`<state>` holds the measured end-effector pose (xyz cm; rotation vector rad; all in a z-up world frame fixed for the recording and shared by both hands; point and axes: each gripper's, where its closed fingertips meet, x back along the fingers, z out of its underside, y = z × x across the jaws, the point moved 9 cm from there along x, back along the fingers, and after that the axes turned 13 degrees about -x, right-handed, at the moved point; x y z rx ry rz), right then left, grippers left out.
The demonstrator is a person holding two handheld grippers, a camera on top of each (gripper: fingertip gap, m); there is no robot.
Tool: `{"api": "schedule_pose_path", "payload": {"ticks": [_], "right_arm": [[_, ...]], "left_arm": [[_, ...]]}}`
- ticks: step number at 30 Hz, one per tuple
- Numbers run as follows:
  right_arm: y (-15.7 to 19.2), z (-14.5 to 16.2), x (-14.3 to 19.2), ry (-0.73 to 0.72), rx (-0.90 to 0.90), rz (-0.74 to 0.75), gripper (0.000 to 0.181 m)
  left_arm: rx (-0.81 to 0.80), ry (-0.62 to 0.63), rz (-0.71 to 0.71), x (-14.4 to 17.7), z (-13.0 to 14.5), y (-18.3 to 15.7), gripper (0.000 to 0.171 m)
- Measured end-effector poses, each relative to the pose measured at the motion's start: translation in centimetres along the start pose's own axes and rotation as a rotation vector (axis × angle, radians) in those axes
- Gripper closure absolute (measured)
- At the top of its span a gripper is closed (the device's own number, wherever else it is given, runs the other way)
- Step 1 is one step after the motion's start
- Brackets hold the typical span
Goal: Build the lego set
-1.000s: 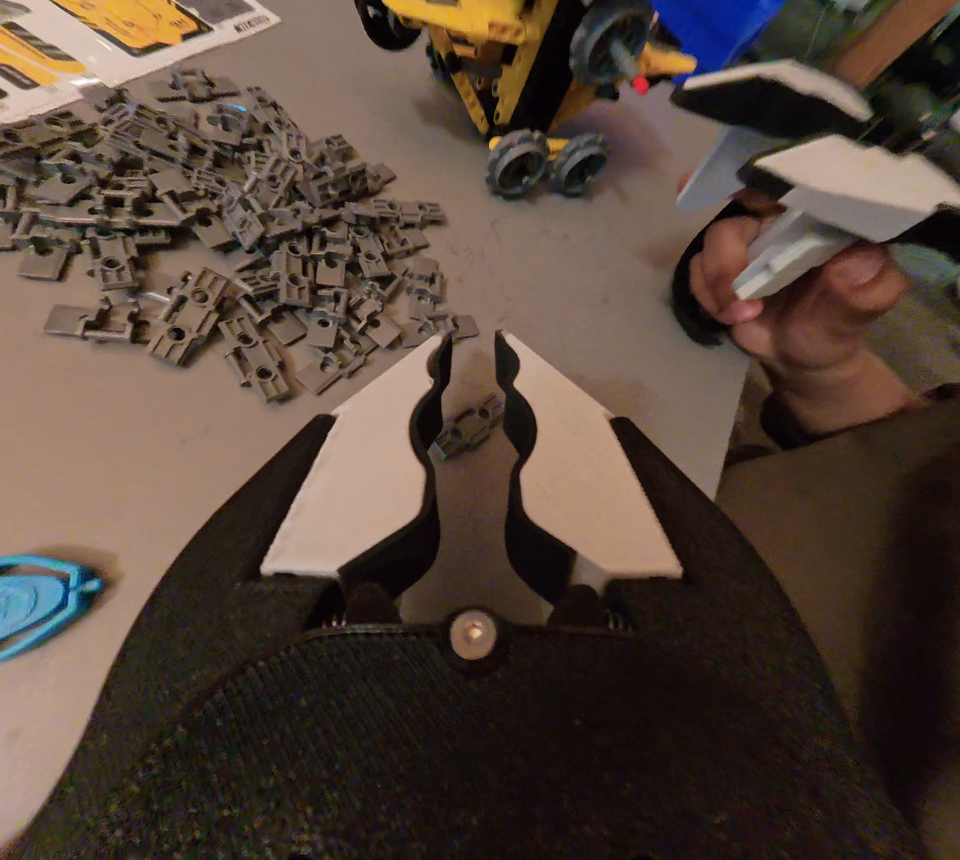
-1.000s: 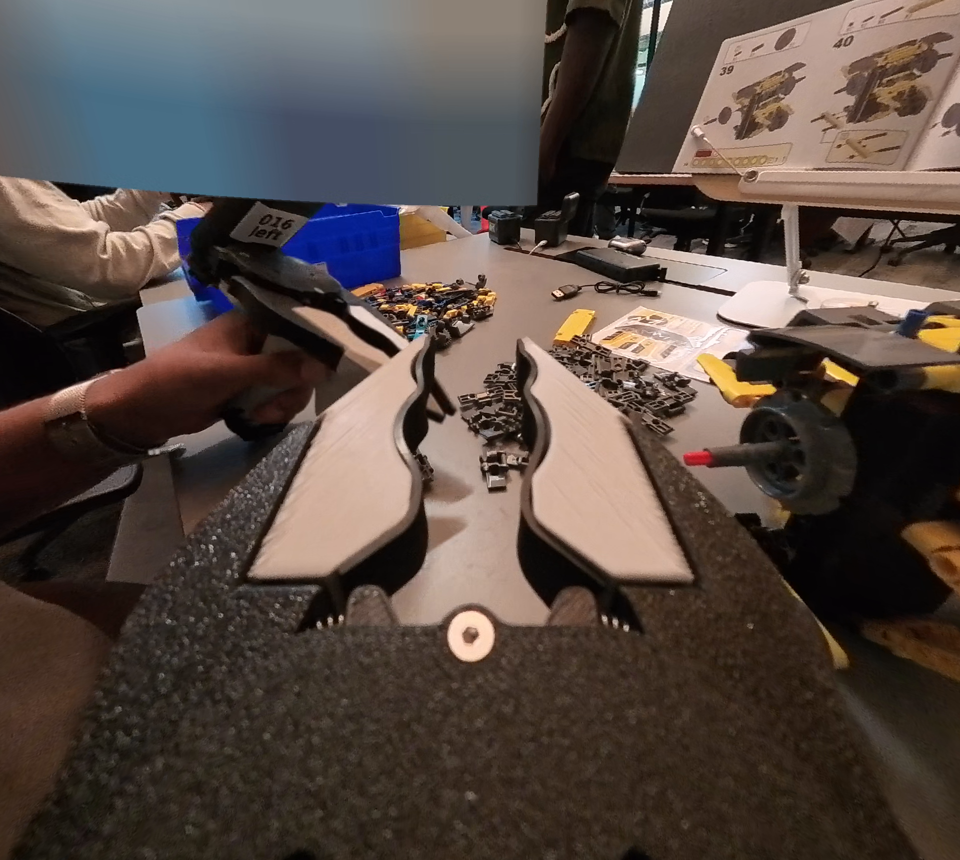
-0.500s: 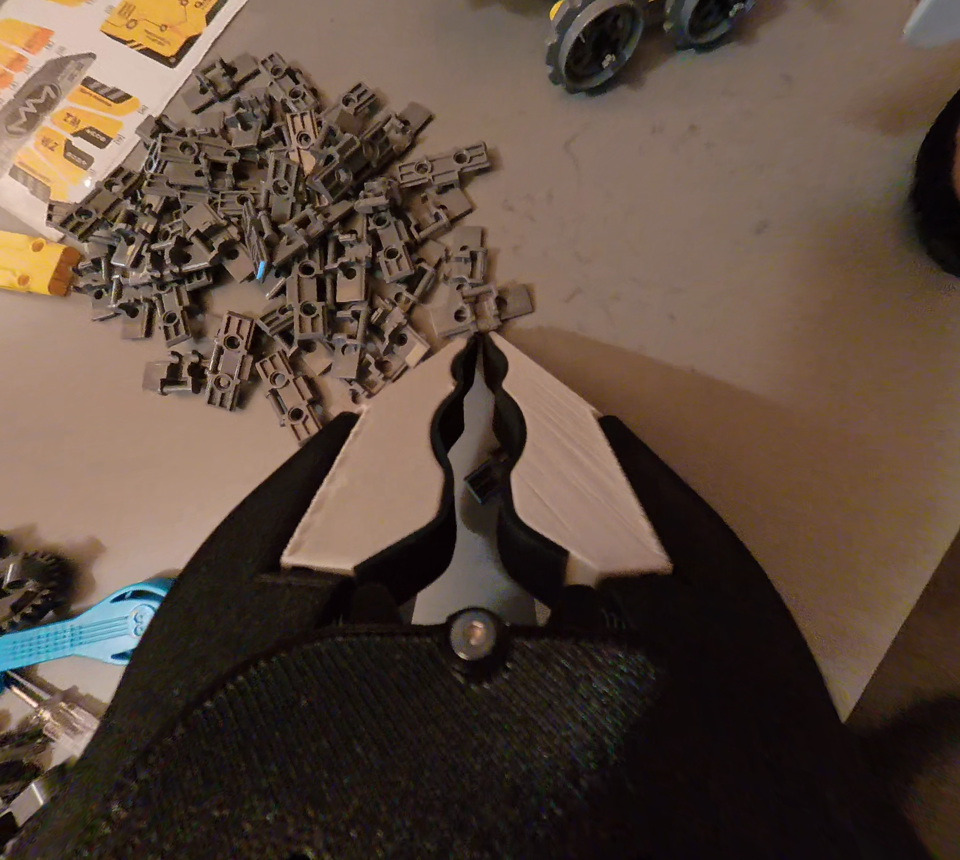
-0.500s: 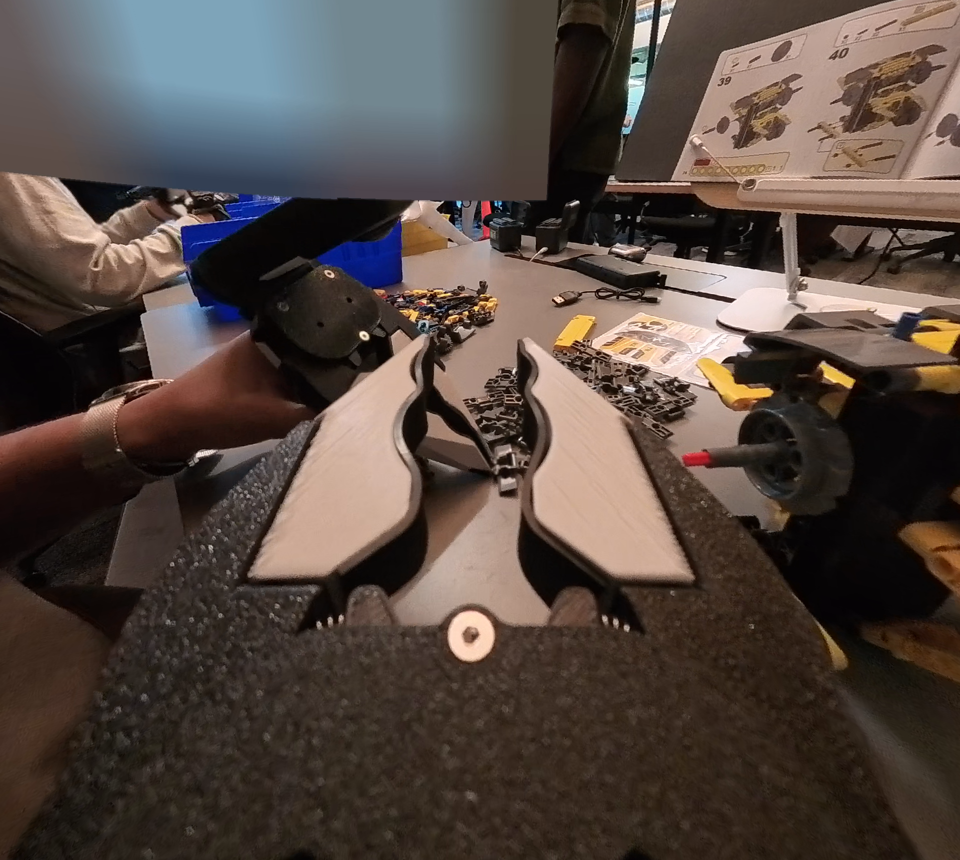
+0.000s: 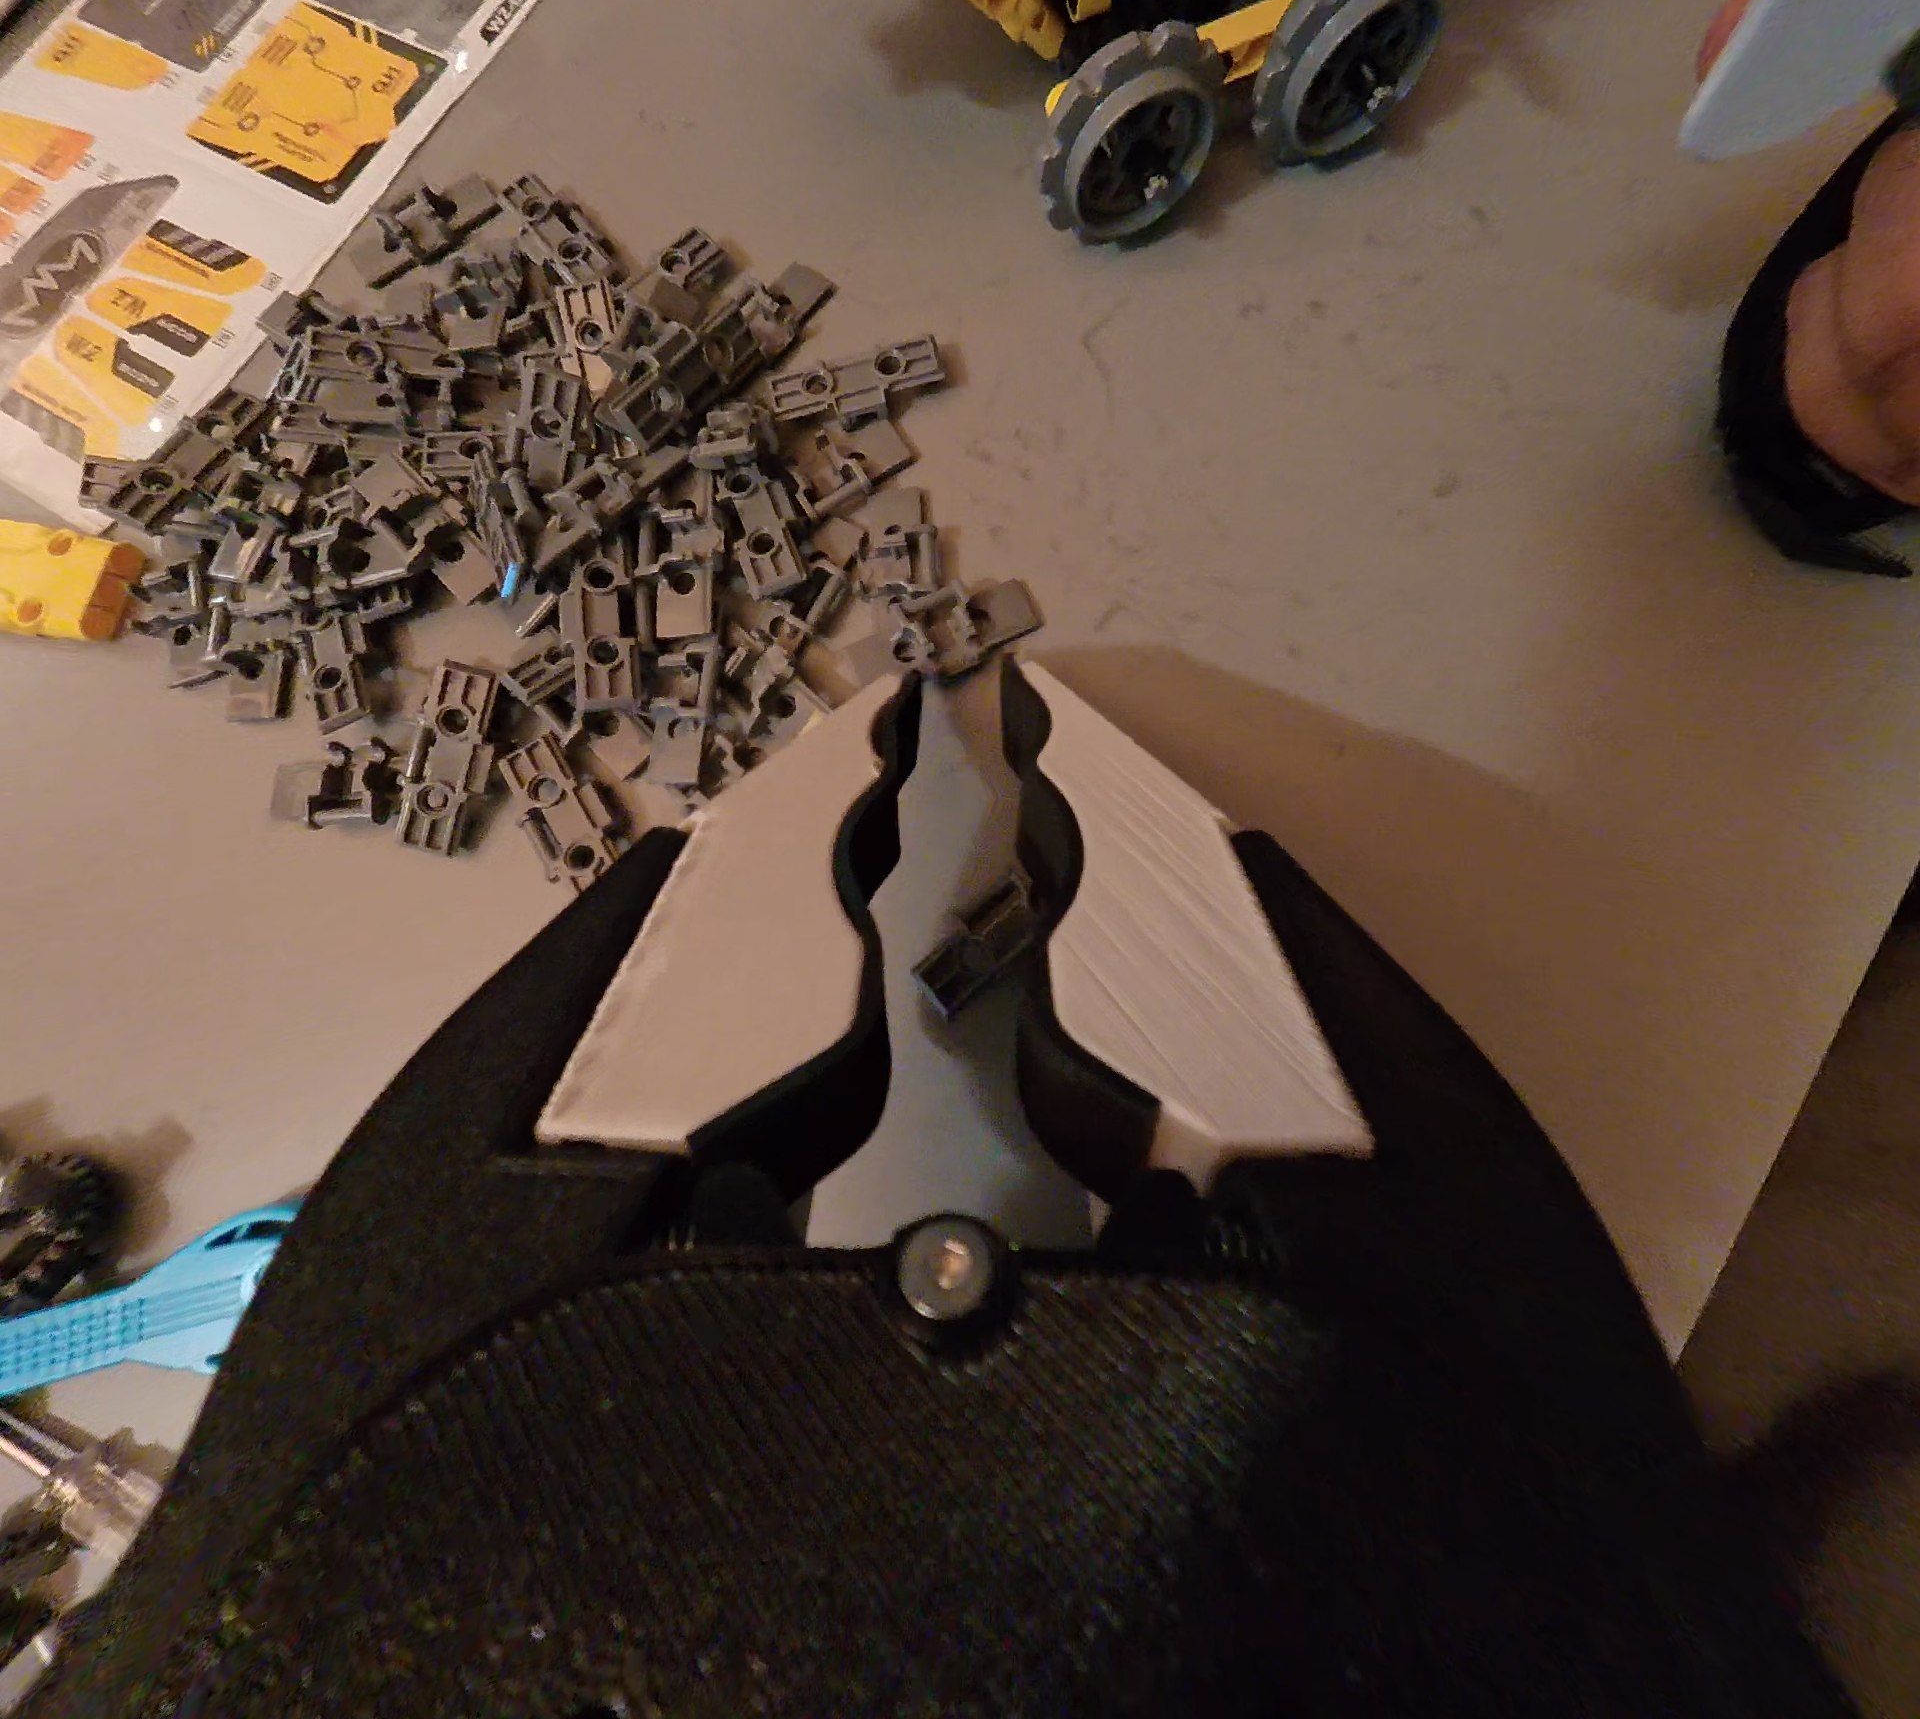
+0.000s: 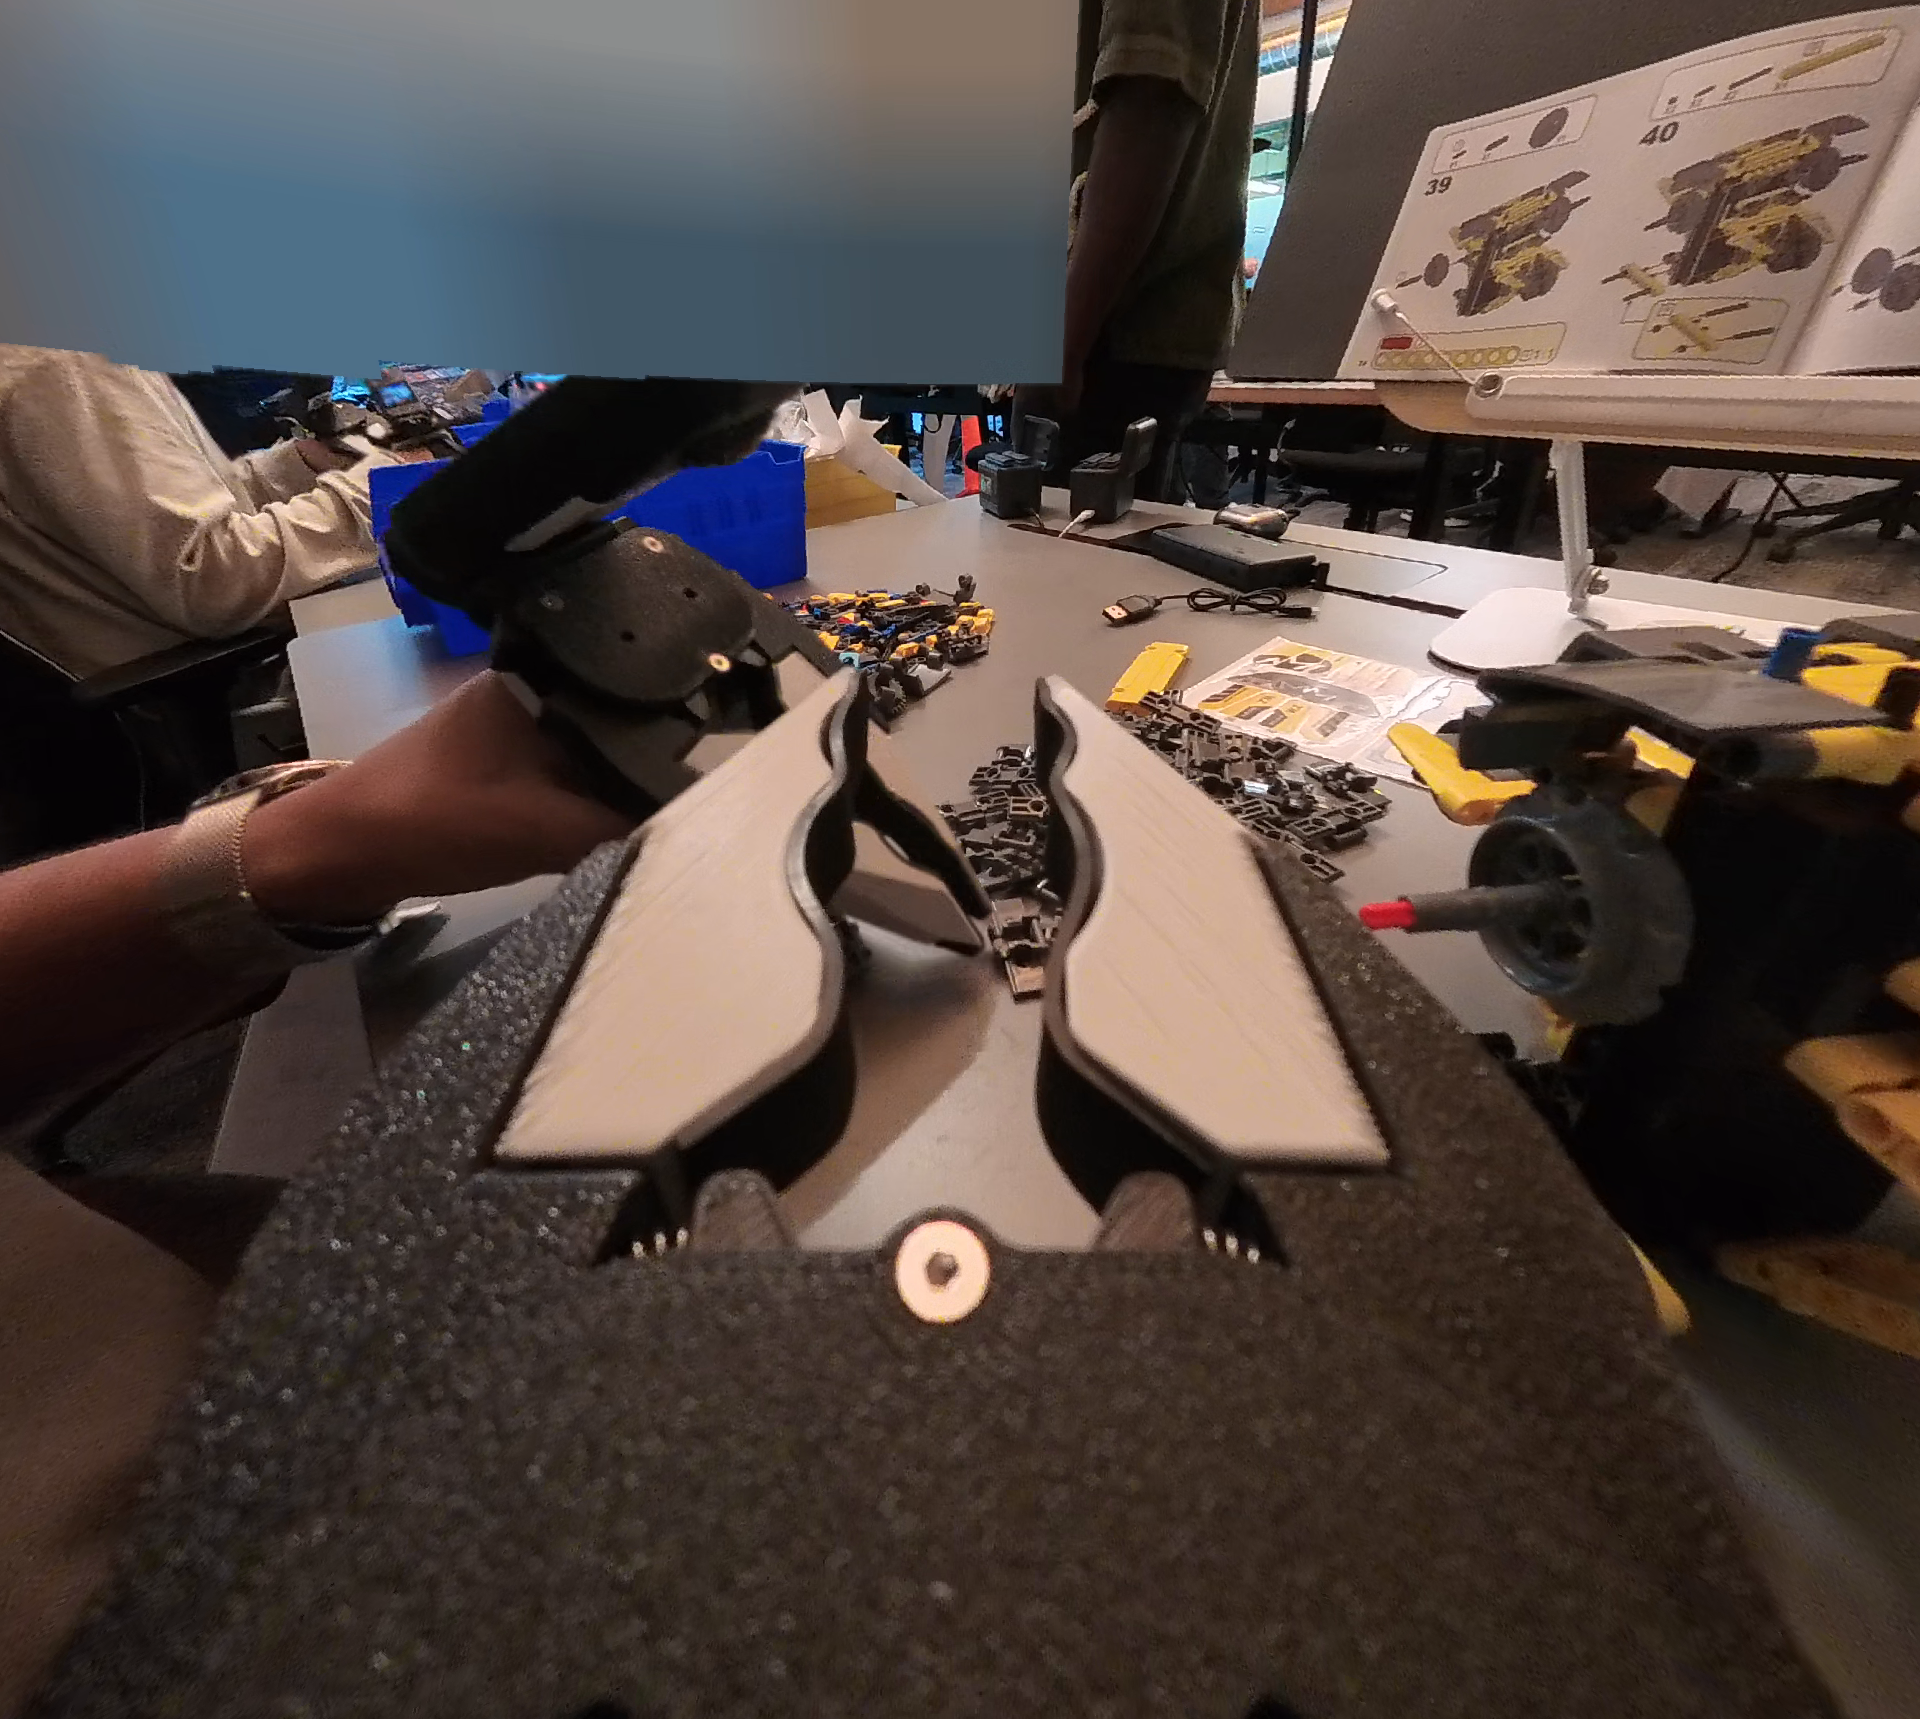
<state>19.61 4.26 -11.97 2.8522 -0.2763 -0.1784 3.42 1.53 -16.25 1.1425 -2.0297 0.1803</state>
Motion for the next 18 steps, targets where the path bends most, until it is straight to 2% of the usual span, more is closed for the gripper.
{"api": "schedule_pose_path", "payload": {"ticks": [4,8,12,15,18], "right_arm": [[0.0,-0.1,0.1,-0.007,-0.009,-0.004,0.150],[0.0,0.0,0.1,-0.007,-0.009,-0.005,0.150],[-0.1,-0.1,0.1,-0.007,-0.009,-0.005,0.150],[0.0,-0.2,0.3,-0.012,-0.012,-0.021,0.150],[0.3,-0.4,0.8,0.007,0.021,-0.063,0.150]], "left_arm": [[-0.016,0.013,-0.021,-0.6,-0.5,-0.2,0.150],[-0.039,0.039,-0.045,-1.0,-0.8,-0.1,0.158],[-0.035,0.028,-0.054,-0.3,-0.7,0.2,0.158],[0.070,-0.082,0.032,1.3,-0.4,0.8,0.158],[0.313,-0.327,0.313,3.6,-0.2,1.6,0.159]]}}
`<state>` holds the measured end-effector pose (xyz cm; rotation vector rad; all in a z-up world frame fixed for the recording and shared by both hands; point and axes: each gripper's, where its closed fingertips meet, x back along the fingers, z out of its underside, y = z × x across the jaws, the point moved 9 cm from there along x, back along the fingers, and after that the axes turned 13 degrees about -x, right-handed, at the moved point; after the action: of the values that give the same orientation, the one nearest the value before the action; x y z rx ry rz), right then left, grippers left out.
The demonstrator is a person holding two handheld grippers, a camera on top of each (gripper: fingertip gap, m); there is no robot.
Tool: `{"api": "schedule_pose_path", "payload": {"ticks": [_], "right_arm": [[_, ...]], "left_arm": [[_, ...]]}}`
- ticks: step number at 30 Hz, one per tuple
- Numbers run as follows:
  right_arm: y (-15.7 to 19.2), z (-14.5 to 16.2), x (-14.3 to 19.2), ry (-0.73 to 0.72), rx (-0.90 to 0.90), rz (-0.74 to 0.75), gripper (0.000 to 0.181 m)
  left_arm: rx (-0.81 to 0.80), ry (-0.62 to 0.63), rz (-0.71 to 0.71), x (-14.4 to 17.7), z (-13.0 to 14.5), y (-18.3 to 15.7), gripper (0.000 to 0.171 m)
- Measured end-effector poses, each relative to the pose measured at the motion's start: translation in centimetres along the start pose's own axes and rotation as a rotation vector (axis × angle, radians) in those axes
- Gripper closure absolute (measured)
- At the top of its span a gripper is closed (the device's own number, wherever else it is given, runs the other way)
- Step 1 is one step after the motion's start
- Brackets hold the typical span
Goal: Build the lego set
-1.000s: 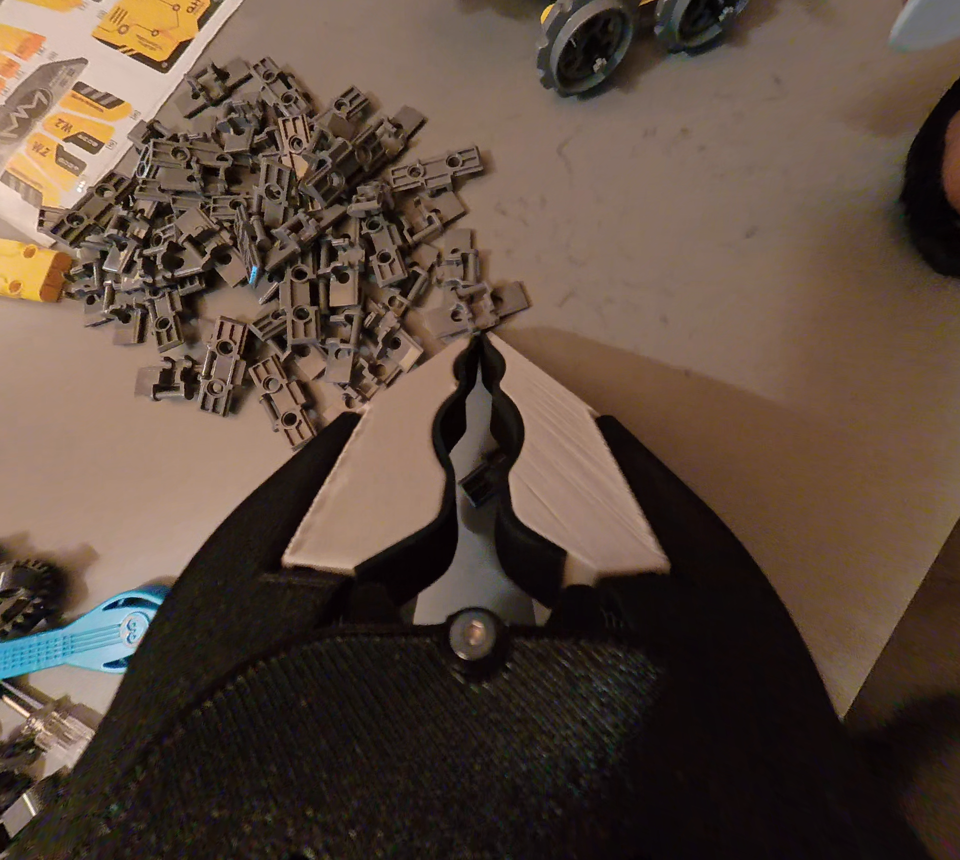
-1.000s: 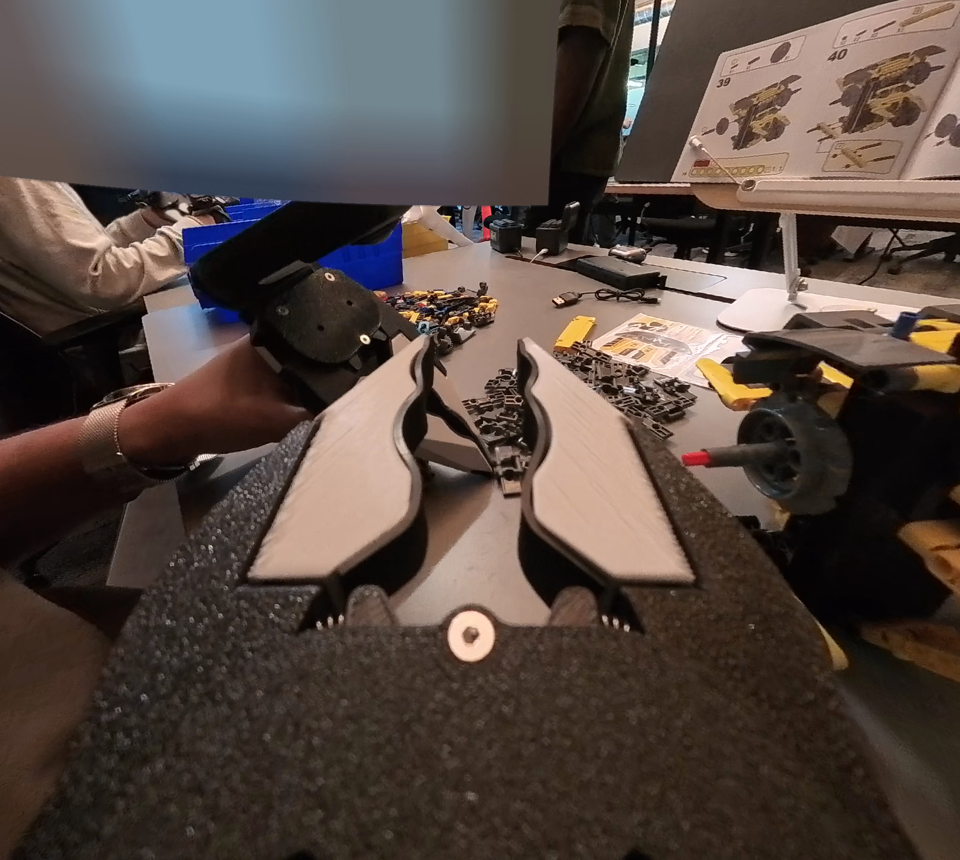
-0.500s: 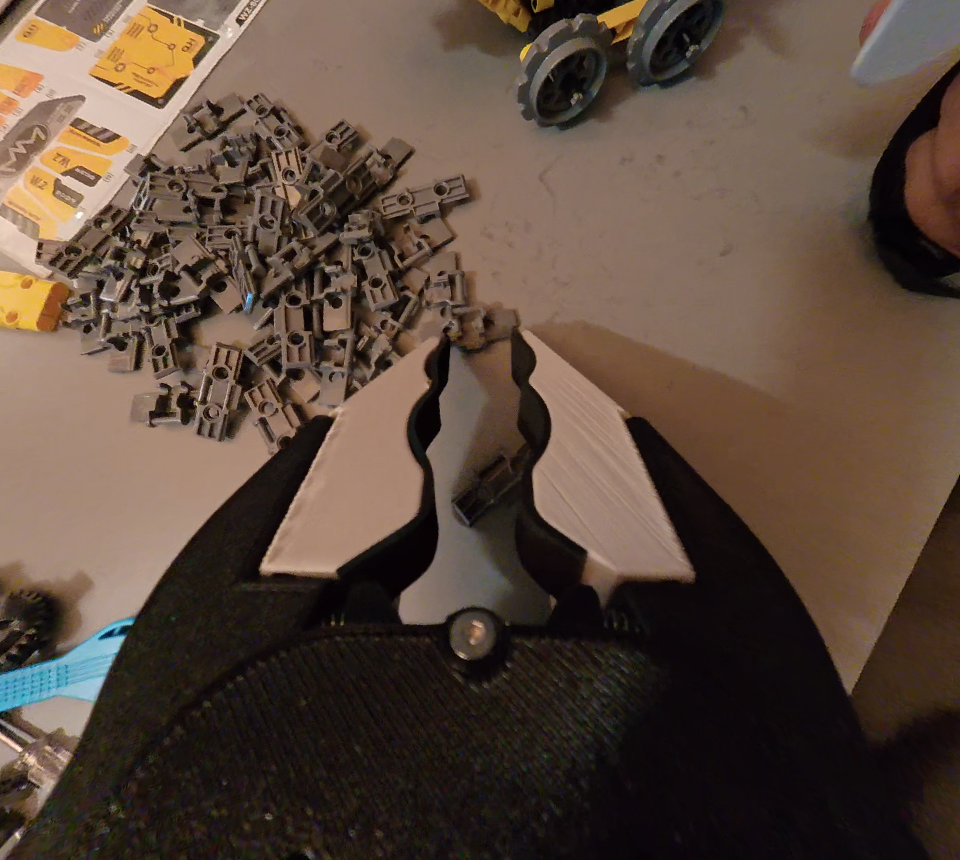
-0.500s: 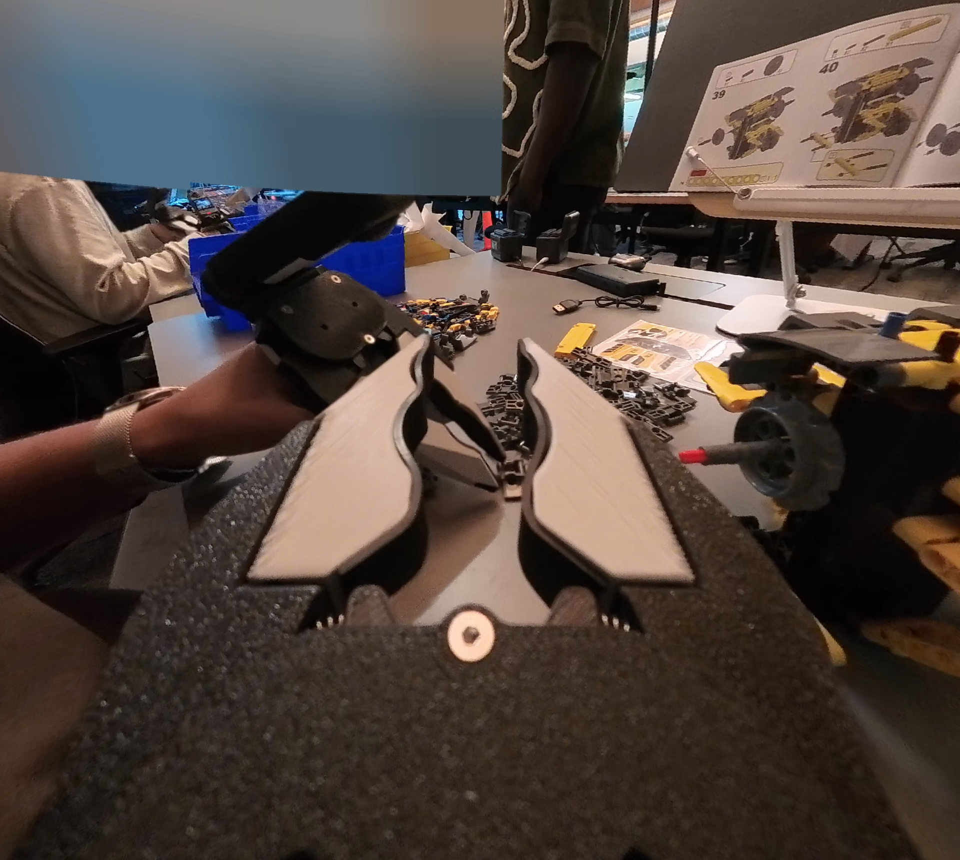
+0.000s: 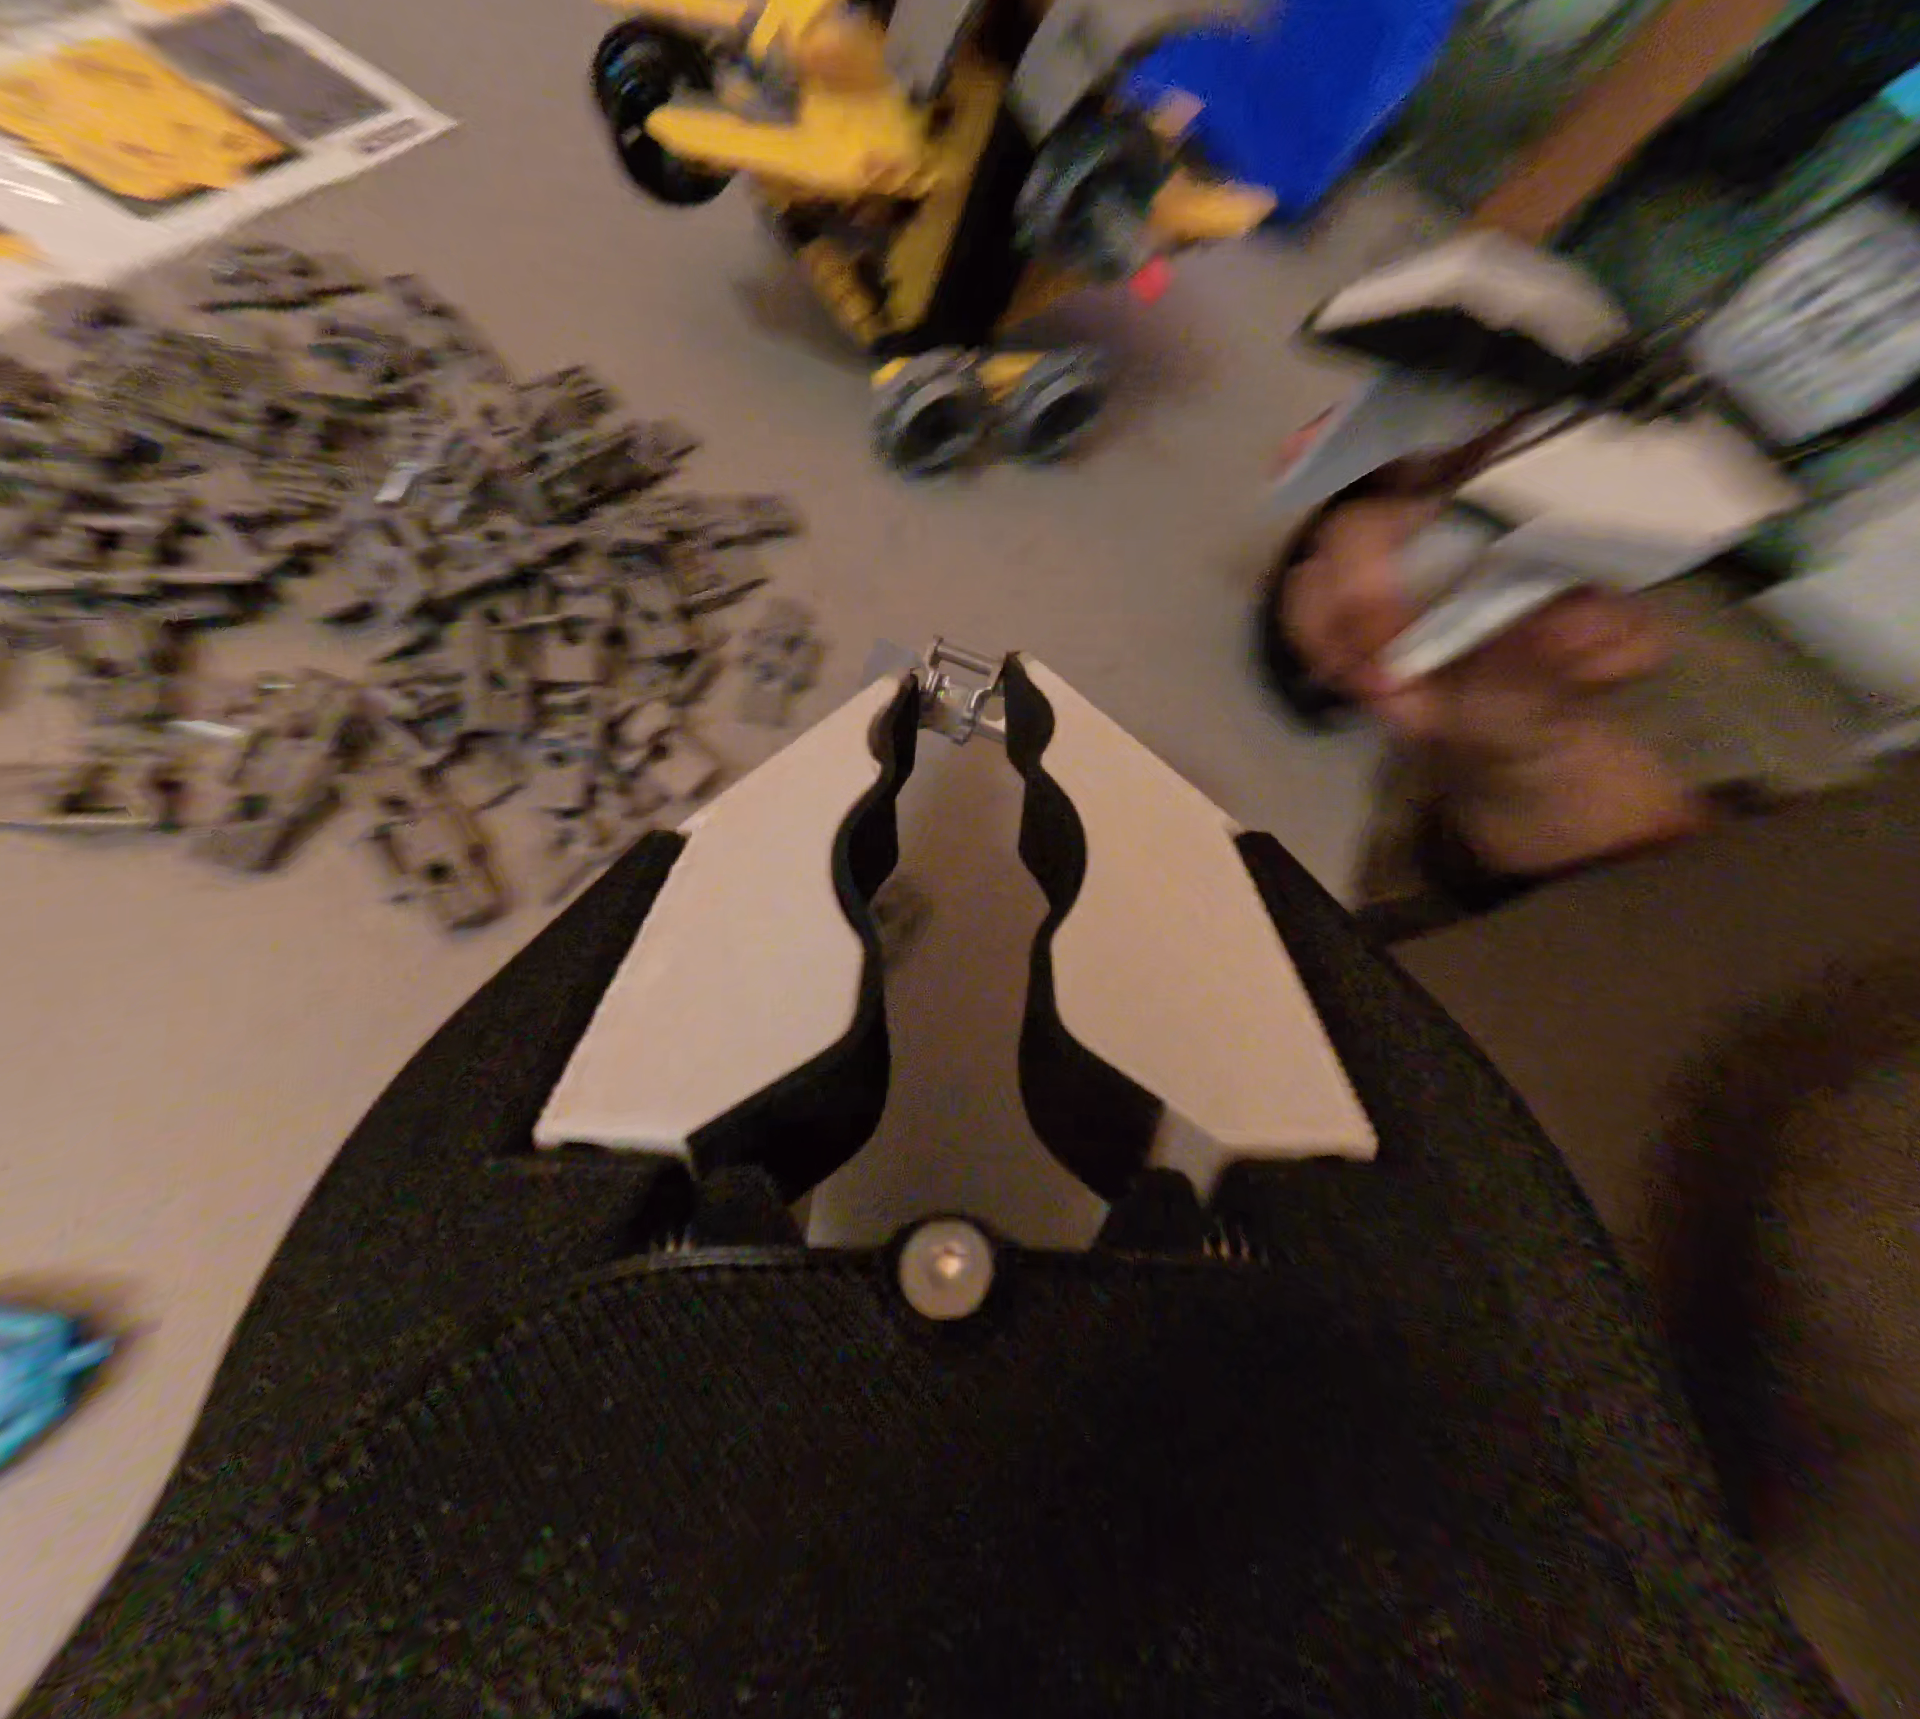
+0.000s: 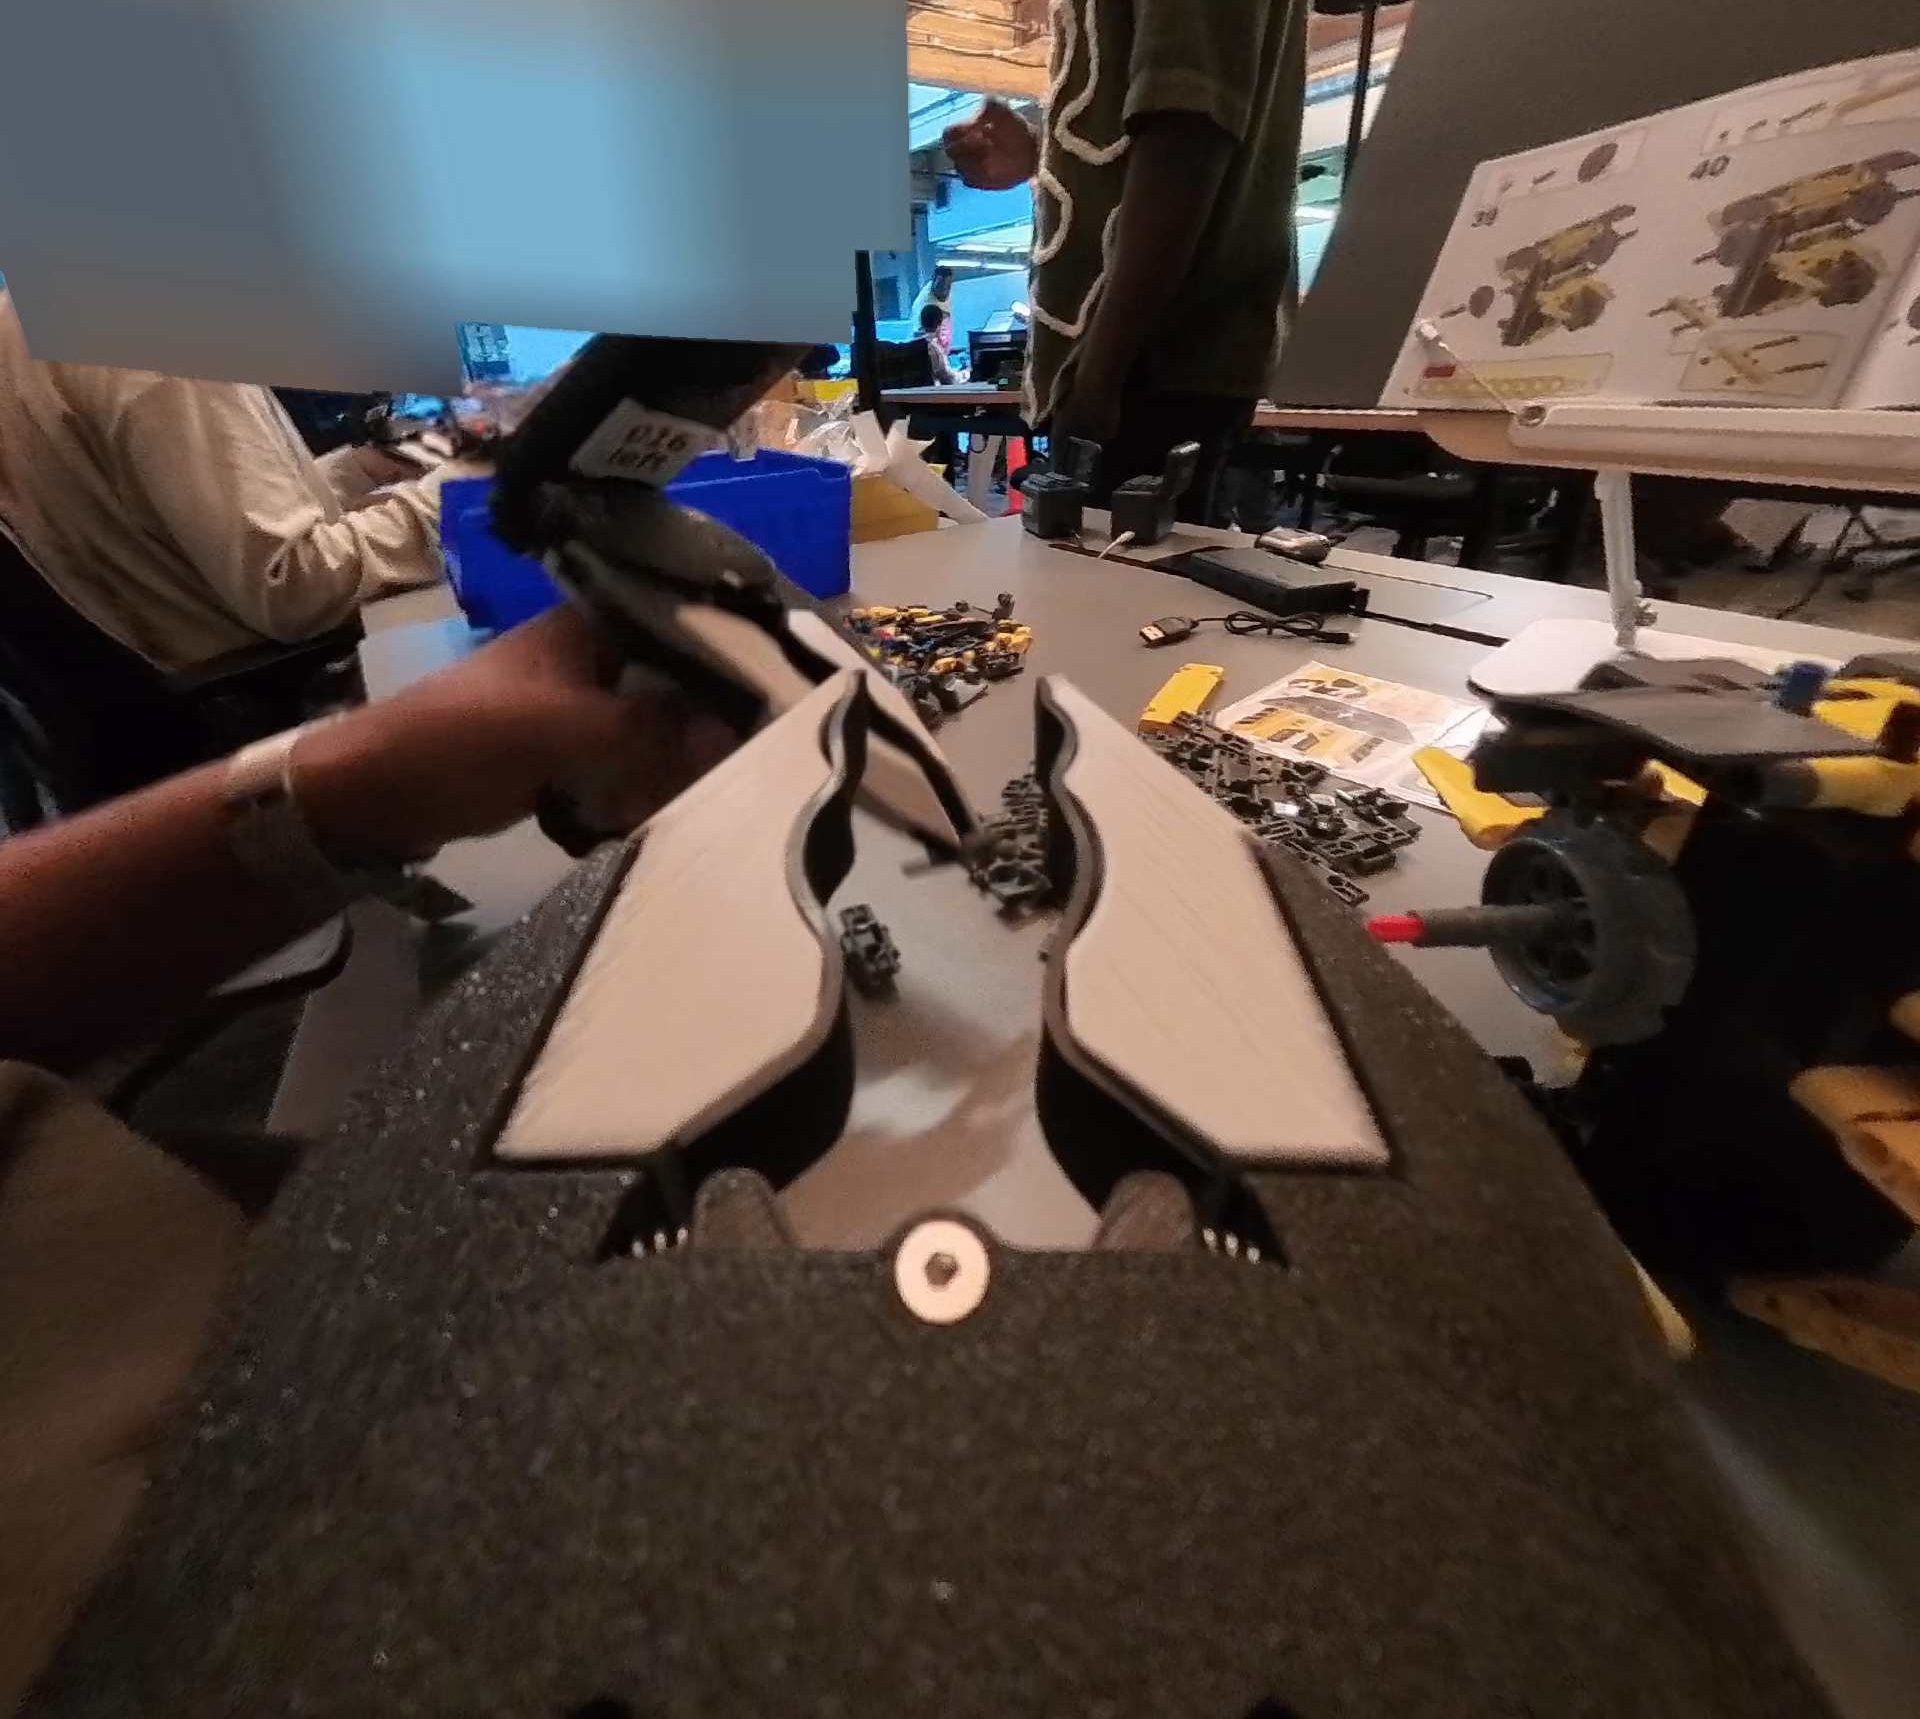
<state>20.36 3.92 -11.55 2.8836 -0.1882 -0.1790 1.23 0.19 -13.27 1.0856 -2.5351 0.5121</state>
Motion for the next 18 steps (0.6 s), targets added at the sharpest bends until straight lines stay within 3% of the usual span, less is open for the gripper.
{"api": "schedule_pose_path", "payload": {"ticks": [2,4,10,18], "right_arm": [[0.4,0.3,-0.1,0.089,0.076,-0.023,0.150],[0.9,0.6,-0.6,0.208,0.157,-0.057,0.147],[2.3,0.6,-2.6,0.321,0.417,-0.084,0.145],[2.8,-0.1,-3.9,0.369,0.542,-0.170,0.159]], "left_arm": [[0.187,-0.177,0.225,1.7,-0.4,0.5,0.159],[0.288,-0.263,0.358,2.7,-0.3,1.0,0.160],[0.366,-0.306,0.513,2.8,0.0,0.3,0.160],[0.386,-0.268,0.565,2.5,0.3,-0.3,0.160]]}}
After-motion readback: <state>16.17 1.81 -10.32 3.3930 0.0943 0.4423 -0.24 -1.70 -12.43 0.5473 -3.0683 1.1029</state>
